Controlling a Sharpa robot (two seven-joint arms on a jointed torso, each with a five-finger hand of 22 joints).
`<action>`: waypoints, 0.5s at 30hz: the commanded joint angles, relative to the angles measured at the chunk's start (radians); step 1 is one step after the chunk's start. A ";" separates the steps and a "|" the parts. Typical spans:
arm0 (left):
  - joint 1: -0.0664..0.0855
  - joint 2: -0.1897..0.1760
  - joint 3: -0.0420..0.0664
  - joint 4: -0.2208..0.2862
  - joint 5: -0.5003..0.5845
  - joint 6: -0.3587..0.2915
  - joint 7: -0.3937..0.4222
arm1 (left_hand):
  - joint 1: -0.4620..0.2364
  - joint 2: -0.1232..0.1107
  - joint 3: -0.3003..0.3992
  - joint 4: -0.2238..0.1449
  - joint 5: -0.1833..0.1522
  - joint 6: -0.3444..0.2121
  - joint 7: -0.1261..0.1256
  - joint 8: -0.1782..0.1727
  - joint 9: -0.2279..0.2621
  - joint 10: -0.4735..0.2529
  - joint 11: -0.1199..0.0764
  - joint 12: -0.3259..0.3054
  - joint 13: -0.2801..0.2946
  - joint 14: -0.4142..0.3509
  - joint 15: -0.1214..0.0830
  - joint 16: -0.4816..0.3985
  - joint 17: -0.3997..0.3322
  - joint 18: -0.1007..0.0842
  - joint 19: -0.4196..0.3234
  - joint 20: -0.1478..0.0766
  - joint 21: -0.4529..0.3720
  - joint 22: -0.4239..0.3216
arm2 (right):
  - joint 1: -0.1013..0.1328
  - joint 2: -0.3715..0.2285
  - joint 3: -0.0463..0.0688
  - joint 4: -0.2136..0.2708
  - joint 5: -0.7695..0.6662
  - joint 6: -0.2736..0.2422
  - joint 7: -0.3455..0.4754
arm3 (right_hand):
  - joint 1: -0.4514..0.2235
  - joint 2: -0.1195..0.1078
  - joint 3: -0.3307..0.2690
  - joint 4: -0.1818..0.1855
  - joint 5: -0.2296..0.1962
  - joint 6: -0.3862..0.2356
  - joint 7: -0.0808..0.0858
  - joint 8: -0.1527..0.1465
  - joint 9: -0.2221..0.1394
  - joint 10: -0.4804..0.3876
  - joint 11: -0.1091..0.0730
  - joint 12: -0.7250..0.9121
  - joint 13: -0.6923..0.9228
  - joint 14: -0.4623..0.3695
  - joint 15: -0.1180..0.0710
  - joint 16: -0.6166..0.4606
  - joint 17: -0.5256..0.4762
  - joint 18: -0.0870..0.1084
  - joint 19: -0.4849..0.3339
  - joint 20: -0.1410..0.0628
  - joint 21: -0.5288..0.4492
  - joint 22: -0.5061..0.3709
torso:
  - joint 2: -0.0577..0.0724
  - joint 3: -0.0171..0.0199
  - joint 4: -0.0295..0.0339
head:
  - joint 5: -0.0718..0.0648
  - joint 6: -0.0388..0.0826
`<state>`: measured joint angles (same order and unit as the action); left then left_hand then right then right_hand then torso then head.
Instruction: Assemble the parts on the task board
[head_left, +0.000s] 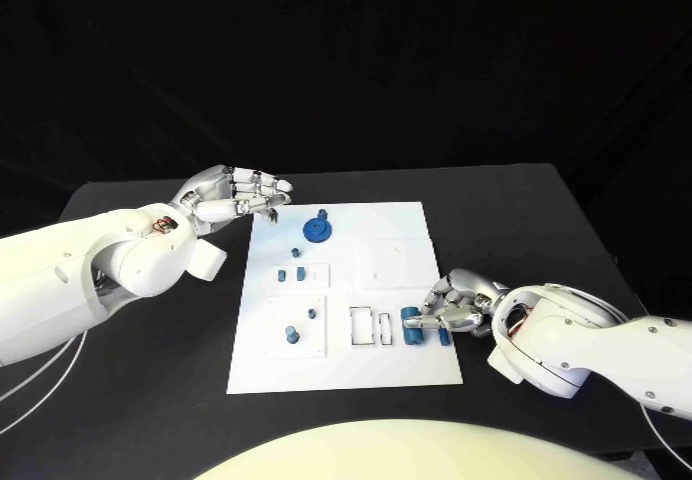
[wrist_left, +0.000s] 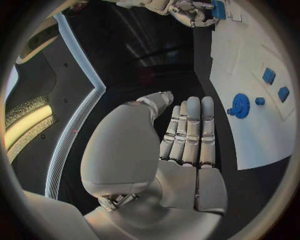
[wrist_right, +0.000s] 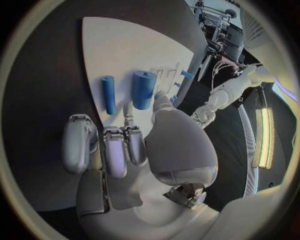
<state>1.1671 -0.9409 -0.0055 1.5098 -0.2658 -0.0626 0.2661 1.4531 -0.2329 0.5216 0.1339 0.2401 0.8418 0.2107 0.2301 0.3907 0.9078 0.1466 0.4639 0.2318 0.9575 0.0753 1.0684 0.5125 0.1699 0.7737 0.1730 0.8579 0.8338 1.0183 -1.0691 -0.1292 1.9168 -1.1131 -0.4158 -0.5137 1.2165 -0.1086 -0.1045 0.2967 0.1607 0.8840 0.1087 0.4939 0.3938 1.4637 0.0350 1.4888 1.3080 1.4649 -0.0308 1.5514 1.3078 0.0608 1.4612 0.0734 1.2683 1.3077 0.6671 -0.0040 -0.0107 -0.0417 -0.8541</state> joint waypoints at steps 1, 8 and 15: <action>0.000 0.001 0.001 0.003 0.013 0.030 0.018 | -0.014 0.002 -0.007 0.004 0.006 -0.008 -0.002 0.003 0.000 -0.007 -0.002 0.007 -0.001 -0.009 0.002 -0.004 -0.001 0.011 -0.002 0.007 -0.008 -0.003 | -0.006 0.015 -0.001 -0.016 -0.004 0.039 -0.020 | -0.010 0.000 -0.005 -0.001 -0.001 0.007 -0.001 0.006 -0.001 0.006 -0.004 -0.001 0.112 0.096 -0.005 0.004 0.212 -0.010 0.043 -0.005 0.004 0.197 | 0.000 -0.0012 0.0004 | 0.003 -0.002; 0.000 0.000 0.001 0.004 0.015 0.044 0.019 | -0.017 -0.001 -0.010 0.008 0.006 -0.010 -0.002 0.003 -0.001 -0.010 -0.001 0.007 -0.002 -0.011 0.003 -0.003 -0.002 0.012 -0.002 0.008 -0.012 -0.006 | -0.013 0.045 -0.002 -0.046 -0.051 0.068 -0.030 | -0.008 0.008 -0.006 -0.002 0.002 0.014 -0.004 0.013 -0.001 0.007 -0.006 -0.001 0.113 0.095 -0.007 0.003 0.212 -0.010 0.043 -0.006 0.003 0.196 | 0.000 -0.0004 0.0007 | 0.008 -0.003; 0.000 -0.002 0.001 0.005 0.015 0.062 0.019 | -0.018 -0.001 -0.010 0.009 0.006 -0.011 -0.002 0.003 -0.001 -0.011 -0.001 0.007 -0.002 -0.012 0.003 -0.003 -0.002 0.012 -0.002 0.009 -0.014 -0.006 | -0.021 0.061 -0.003 -0.061 -0.105 0.132 -0.038 | 0.072 0.023 -0.004 -0.007 0.052 0.037 -0.016 0.036 -0.007 0.013 -0.017 0.000 0.123 0.097 -0.016 0.005 0.218 -0.012 0.044 -0.014 0.016 0.199 | 0.000 -0.0009 -0.0012 | 0.012 -0.004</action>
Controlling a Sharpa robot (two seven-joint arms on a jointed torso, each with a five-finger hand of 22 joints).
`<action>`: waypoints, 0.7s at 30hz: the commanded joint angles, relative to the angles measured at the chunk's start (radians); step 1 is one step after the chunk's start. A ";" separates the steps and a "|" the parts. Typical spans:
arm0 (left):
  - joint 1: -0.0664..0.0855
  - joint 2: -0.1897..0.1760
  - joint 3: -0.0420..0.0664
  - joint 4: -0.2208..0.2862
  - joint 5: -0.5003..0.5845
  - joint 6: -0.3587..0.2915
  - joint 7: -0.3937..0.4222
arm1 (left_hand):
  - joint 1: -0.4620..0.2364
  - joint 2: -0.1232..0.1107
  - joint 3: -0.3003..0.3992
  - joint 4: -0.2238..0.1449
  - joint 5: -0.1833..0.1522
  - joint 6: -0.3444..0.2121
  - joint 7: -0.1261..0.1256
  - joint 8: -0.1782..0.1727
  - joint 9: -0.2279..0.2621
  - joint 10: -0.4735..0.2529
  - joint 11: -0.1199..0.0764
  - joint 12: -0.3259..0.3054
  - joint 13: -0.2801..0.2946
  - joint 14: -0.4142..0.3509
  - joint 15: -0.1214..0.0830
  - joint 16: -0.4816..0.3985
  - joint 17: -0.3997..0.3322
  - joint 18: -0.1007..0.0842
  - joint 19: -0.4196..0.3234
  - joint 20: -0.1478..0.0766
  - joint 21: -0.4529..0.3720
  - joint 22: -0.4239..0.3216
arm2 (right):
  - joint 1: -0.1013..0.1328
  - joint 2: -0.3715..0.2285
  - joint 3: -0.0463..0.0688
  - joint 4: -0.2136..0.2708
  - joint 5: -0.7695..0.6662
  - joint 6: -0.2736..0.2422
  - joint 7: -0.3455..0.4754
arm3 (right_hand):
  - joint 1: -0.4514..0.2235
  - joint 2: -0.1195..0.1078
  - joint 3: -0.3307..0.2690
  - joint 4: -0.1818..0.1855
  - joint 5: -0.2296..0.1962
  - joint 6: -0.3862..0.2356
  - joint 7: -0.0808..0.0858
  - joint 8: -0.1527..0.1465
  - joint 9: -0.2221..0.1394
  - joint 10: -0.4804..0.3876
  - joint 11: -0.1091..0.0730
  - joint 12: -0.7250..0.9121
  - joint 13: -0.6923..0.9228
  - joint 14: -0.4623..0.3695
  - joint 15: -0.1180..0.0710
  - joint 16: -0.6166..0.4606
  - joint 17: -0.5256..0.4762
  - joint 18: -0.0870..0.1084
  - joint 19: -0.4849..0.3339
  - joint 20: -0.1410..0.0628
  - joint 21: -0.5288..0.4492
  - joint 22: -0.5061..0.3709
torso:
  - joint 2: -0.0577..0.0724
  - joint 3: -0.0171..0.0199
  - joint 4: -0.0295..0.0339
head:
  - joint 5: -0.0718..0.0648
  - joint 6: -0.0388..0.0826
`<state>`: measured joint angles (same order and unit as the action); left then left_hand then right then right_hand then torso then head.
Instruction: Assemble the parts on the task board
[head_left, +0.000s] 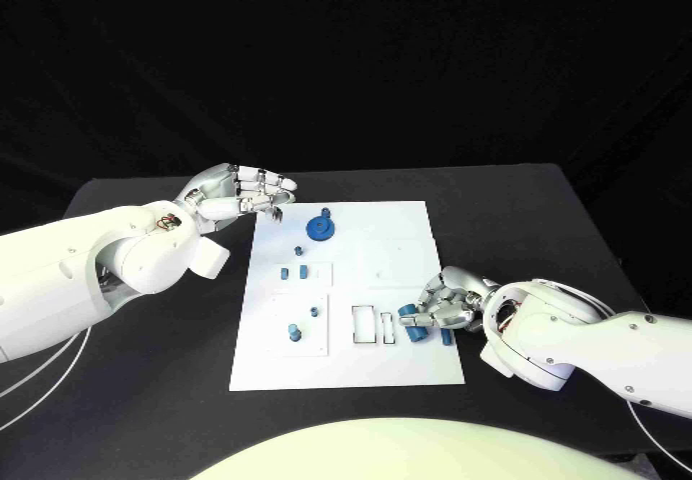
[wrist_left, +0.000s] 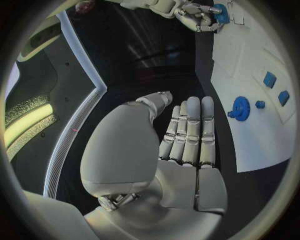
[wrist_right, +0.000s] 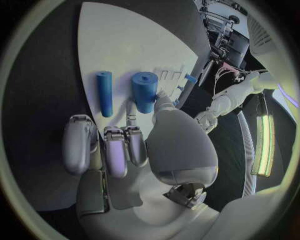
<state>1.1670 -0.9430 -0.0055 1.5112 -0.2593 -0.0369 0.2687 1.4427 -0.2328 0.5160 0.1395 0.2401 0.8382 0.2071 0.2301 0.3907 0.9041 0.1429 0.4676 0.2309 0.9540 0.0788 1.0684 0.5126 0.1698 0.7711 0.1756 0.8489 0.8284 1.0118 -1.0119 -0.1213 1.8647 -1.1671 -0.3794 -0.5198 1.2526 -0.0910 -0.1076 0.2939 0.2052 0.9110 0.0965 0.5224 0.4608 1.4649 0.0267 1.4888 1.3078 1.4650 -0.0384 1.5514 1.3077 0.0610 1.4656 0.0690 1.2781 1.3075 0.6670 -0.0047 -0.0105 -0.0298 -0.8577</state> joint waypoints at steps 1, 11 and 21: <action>0.000 0.000 0.001 0.004 0.008 0.038 0.016 | -0.007 -0.001 -0.005 0.003 0.006 -0.007 0.001 0.003 -0.001 -0.007 0.003 0.004 -0.001 -0.008 0.000 -0.003 -0.002 0.012 0.000 0.006 -0.005 -0.001 | -0.015 0.004 -0.012 -0.009 -0.056 0.101 -0.033 | 0.059 0.004 0.005 -0.005 0.018 0.014 -0.006 0.010 -0.076 0.013 -0.011 0.000 0.125 0.097 -0.011 0.006 0.219 -0.012 0.040 -0.011 0.010 0.200 | 0.000 -0.0003 -0.0014 | 0.000 -0.001; 0.000 -0.001 0.001 0.004 0.009 0.043 0.015 | -0.007 0.000 -0.004 0.004 0.007 -0.007 0.001 0.004 -0.001 -0.008 0.003 0.004 -0.001 -0.009 0.000 -0.002 -0.002 0.012 0.001 0.006 -0.006 -0.002 | -0.018 0.002 -0.012 0.007 -0.045 0.059 -0.033 | 0.148 0.002 0.083 -0.002 0.072 0.056 -0.025 0.022 -0.087 0.025 -0.029 0.003 0.140 0.098 -0.026 0.007 0.223 -0.015 0.043 -0.024 0.026 0.203 | 0.000 0.0010 -0.0001 | 0.000 0.001; 0.000 0.001 0.001 0.001 0.009 0.043 0.014 | -0.007 0.000 -0.004 0.004 0.007 -0.007 0.001 0.004 -0.001 -0.008 0.003 0.004 -0.001 -0.009 0.000 -0.002 -0.002 0.012 0.001 0.006 -0.006 -0.002 | 0.025 -0.012 -0.009 0.048 0.043 -0.023 -0.018 | 0.119 0.001 0.113 -0.001 0.127 0.087 -0.040 0.033 -0.090 0.040 -0.041 0.013 0.160 0.098 -0.036 0.008 0.227 -0.018 0.047 -0.033 0.044 0.207 | -0.001 -0.0005 -0.0014 | 0.001 0.005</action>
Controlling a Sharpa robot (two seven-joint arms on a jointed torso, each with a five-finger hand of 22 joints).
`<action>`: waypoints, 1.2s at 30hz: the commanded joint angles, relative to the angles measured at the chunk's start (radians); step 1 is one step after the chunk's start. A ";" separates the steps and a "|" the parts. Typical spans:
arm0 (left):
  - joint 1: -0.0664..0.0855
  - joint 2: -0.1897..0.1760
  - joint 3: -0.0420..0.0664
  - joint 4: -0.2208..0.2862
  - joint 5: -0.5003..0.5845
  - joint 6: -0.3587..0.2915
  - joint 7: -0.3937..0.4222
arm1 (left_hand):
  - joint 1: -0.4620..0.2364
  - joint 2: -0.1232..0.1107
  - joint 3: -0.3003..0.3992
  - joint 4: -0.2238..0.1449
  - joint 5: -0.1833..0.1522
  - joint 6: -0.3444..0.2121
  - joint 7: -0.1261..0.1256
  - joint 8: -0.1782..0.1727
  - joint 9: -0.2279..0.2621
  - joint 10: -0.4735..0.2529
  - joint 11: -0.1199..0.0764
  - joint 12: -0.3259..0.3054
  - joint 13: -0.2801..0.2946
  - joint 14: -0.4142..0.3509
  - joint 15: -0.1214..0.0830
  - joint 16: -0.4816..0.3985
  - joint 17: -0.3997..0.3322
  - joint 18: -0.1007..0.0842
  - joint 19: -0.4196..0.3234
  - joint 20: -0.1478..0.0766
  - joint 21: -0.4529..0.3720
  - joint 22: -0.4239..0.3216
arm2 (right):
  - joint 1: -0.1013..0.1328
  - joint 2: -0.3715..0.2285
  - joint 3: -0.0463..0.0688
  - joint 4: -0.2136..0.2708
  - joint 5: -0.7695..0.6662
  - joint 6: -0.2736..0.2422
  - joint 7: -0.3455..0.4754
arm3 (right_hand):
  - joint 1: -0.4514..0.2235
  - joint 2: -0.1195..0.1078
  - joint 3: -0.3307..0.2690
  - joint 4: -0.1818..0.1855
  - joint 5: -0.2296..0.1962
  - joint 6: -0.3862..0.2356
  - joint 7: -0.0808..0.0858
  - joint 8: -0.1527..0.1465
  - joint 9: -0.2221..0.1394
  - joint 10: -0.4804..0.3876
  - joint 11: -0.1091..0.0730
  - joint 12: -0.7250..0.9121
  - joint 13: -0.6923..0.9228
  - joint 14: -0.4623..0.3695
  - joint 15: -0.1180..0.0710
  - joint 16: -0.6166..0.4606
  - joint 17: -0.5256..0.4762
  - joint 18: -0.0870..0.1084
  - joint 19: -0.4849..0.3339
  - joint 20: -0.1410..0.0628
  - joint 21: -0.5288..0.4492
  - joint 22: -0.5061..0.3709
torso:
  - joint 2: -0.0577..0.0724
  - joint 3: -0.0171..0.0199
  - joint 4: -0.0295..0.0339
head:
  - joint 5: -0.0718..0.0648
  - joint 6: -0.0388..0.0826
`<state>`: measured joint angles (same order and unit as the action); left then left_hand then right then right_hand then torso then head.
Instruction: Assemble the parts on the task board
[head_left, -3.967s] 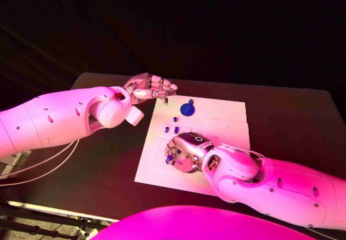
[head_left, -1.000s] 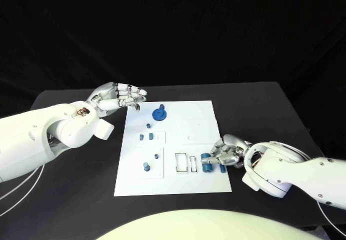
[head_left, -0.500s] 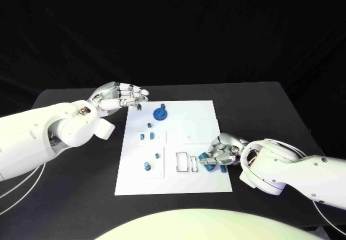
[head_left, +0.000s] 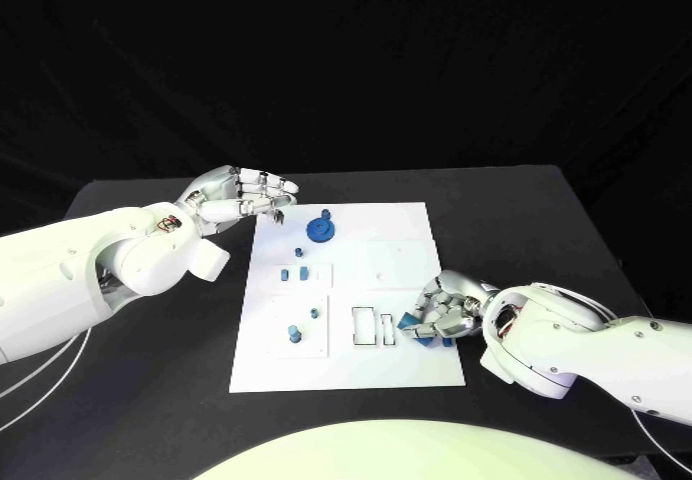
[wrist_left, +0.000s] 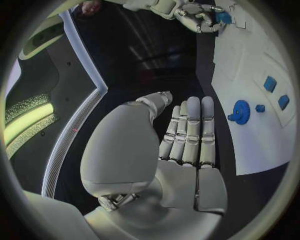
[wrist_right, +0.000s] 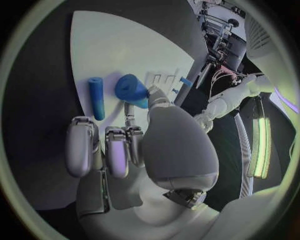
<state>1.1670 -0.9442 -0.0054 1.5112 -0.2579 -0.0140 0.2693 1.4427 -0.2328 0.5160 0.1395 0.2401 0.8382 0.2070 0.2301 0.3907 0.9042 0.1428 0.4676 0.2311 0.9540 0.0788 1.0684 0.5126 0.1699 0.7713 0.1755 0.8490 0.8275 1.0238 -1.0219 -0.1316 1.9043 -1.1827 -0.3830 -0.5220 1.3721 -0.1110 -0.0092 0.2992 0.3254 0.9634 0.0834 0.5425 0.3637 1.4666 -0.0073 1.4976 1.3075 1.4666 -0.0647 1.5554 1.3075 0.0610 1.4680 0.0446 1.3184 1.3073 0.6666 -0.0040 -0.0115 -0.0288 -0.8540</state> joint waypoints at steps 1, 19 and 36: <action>0.000 0.002 0.001 0.000 0.007 0.020 0.013 | -0.007 0.000 -0.004 0.004 0.007 -0.007 0.001 0.004 -0.001 -0.008 0.003 0.004 -0.001 -0.009 0.000 -0.002 -0.002 0.012 0.000 0.007 -0.006 -0.001 | 0.019 -0.003 0.001 0.012 0.066 -0.022 -0.014 | -0.007 0.021 0.017 -0.006 0.009 0.037 -0.028 0.014 0.008 0.041 -0.008 0.006 0.164 0.097 -0.010 0.004 0.228 -0.018 0.045 -0.009 0.005 0.207 | -0.001 -0.0014 -0.0005 | -0.001 0.002; 0.000 0.006 0.001 0.000 0.008 0.026 0.014 | -0.006 0.003 -0.004 0.006 0.008 -0.008 0.001 0.004 0.000 -0.009 0.002 0.006 -0.001 -0.009 0.000 -0.002 -0.002 0.012 0.001 0.007 -0.009 -0.003 | 0.036 0.073 0.001 0.012 0.138 -0.012 -0.005 | -0.132 0.026 0.045 -0.005 0.027 0.061 -0.040 0.029 0.009 0.062 -0.019 0.022 0.194 0.098 -0.020 0.005 0.232 -0.020 0.048 -0.019 0.017 0.209 | 0.001 -0.0003 0.0001 | 0.010 0.002; 0.000 0.006 0.001 0.000 0.009 0.034 0.013 | -0.005 0.005 -0.003 0.007 0.008 -0.008 0.001 0.005 0.000 -0.009 0.002 0.006 -0.001 -0.010 0.000 -0.001 -0.002 0.012 0.002 0.007 -0.010 -0.004 | 0.025 0.161 0.002 -0.042 0.089 -0.029 -0.022 | -0.156 0.018 0.051 -0.006 0.006 0.064 -0.042 0.036 0.012 0.065 -0.021 0.024 0.200 0.097 -0.022 0.005 0.230 -0.019 0.047 -0.021 0.011 0.208 | 0.000 -0.0001 0.0004 | 0.014 -0.001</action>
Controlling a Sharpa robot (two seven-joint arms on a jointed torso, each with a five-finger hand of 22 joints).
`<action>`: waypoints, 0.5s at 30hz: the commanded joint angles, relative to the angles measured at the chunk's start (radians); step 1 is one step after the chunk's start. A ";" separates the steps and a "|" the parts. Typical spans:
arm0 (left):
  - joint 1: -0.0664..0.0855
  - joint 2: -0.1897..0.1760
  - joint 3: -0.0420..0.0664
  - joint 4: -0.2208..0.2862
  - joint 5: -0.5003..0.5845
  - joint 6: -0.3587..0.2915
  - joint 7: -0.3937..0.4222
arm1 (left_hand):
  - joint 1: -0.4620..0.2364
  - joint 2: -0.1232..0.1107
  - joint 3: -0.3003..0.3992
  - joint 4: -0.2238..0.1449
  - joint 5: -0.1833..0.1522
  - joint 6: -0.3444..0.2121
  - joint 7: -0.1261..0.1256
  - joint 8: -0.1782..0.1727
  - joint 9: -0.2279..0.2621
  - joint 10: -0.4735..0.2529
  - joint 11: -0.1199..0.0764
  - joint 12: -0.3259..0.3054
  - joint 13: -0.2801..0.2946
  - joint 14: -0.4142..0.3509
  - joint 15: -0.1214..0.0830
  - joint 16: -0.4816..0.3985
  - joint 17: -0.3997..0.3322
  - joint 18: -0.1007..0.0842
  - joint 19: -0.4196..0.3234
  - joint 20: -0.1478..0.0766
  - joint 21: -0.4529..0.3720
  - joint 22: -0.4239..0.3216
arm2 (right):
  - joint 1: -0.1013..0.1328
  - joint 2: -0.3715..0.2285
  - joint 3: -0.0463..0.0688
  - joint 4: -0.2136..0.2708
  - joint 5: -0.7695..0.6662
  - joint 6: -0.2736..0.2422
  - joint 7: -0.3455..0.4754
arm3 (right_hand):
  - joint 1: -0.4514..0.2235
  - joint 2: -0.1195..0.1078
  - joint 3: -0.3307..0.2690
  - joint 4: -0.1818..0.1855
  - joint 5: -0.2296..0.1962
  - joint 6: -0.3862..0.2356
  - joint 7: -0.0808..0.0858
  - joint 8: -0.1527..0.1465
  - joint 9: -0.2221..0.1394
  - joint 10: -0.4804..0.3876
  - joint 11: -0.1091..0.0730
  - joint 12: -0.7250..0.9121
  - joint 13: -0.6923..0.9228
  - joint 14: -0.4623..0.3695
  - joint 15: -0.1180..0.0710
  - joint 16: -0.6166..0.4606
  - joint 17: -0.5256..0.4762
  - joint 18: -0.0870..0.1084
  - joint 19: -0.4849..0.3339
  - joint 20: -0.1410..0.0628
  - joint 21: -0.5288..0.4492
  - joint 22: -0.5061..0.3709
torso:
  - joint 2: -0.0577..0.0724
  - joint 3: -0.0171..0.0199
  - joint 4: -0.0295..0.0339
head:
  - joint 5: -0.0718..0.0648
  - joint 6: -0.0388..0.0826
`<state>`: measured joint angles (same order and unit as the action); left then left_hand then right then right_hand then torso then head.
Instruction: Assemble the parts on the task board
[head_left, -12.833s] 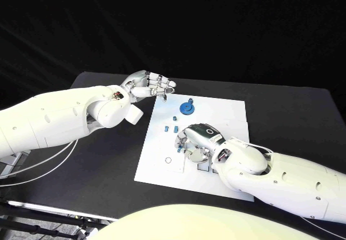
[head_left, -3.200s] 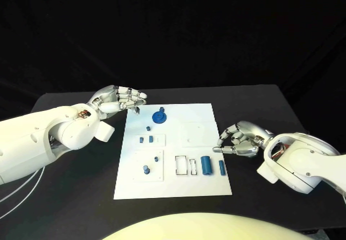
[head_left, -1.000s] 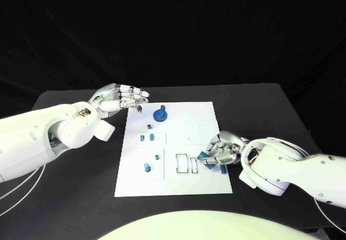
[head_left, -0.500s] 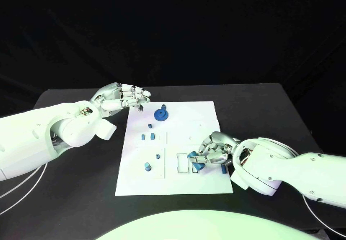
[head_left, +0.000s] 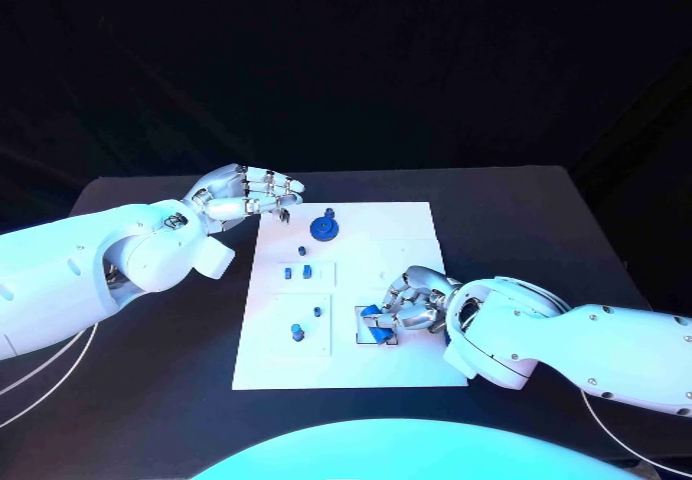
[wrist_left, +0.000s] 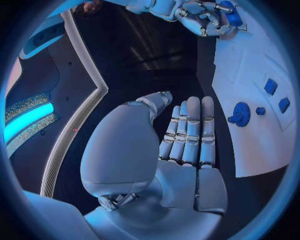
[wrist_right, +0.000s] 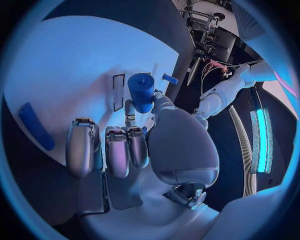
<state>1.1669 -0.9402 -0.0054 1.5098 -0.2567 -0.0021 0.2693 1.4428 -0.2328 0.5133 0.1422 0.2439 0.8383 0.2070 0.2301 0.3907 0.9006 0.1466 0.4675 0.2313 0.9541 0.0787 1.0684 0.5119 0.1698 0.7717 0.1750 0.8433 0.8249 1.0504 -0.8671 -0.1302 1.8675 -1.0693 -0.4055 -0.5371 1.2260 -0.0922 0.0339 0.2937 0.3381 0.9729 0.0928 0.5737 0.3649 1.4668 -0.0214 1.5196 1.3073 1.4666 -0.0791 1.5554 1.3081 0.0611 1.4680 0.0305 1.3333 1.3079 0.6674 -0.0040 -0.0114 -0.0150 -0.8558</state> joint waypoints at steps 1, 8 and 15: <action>0.000 0.002 0.001 0.002 0.007 0.022 0.012 | -0.005 0.005 0.000 0.004 0.005 -0.008 0.001 0.005 0.000 -0.006 -0.001 0.006 -0.002 -0.010 0.000 -0.001 -0.001 0.012 0.002 0.007 -0.005 -0.001 | -0.002 0.009 0.000 -0.007 -0.030 -0.008 -0.007 | -0.011 -0.001 0.008 -0.001 -0.007 0.054 -0.051 0.005 0.011 0.065 -0.007 0.002 0.200 0.097 -0.007 0.004 0.229 -0.018 0.046 -0.007 -0.007 0.207 | -0.001 -0.0003 0.0005 | 0.001 0.001; 0.000 0.000 0.001 0.002 0.007 0.023 0.011 | -0.005 0.005 0.000 0.004 0.005 -0.008 0.001 0.005 0.000 -0.006 -0.001 0.006 -0.002 -0.010 0.000 -0.001 -0.001 0.012 0.002 0.007 -0.005 -0.001 | -0.002 0.017 0.000 -0.020 -0.062 0.008 -0.012 | -0.058 -0.011 0.010 0.000 -0.093 0.050 -0.049 0.015 0.017 0.063 -0.005 -0.003 0.198 0.097 -0.006 0.004 0.227 -0.018 0.044 -0.006 -0.011 0.206 | -0.001 -0.0017 0.0003 | 0.001 0.002; 0.000 -0.001 0.001 0.003 0.007 0.024 0.011 | -0.005 0.007 0.001 0.006 0.005 -0.009 0.001 0.005 0.000 -0.007 -0.001 0.007 -0.002 -0.011 0.000 -0.001 -0.001 0.012 0.002 0.008 -0.007 -0.003 | -0.002 0.025 0.000 -0.030 -0.078 0.040 -0.015 | -0.125 -0.050 -0.025 0.003 -0.231 0.036 -0.044 0.031 0.026 0.052 0.000 -0.019 0.184 0.096 -0.002 0.002 0.222 -0.014 0.038 -0.002 -0.033 0.200 | 0.000 -0.0005 0.0002 | 0.002 0.002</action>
<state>1.1669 -0.9418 -0.0054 1.5106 -0.2562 0.0025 0.2690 1.4428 -0.2327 0.5134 0.1421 0.2438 0.8383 0.2070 0.2301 0.3907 0.9007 0.1465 0.4675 0.2303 0.9469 0.0786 1.0684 0.5119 0.1698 0.7717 0.1750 0.8433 0.8230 1.0492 -0.8436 -0.1302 1.8384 -1.1160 -0.3968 -0.5478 1.1092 -0.1404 0.0125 0.2964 0.1145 1.0176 0.0468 0.6007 0.3927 1.4669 -0.0215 1.5038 1.3081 1.4666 -0.0791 1.5554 1.3080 0.0611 1.4680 0.0306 1.3050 1.3077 0.6671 -0.0053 -0.0110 -0.0135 -0.8541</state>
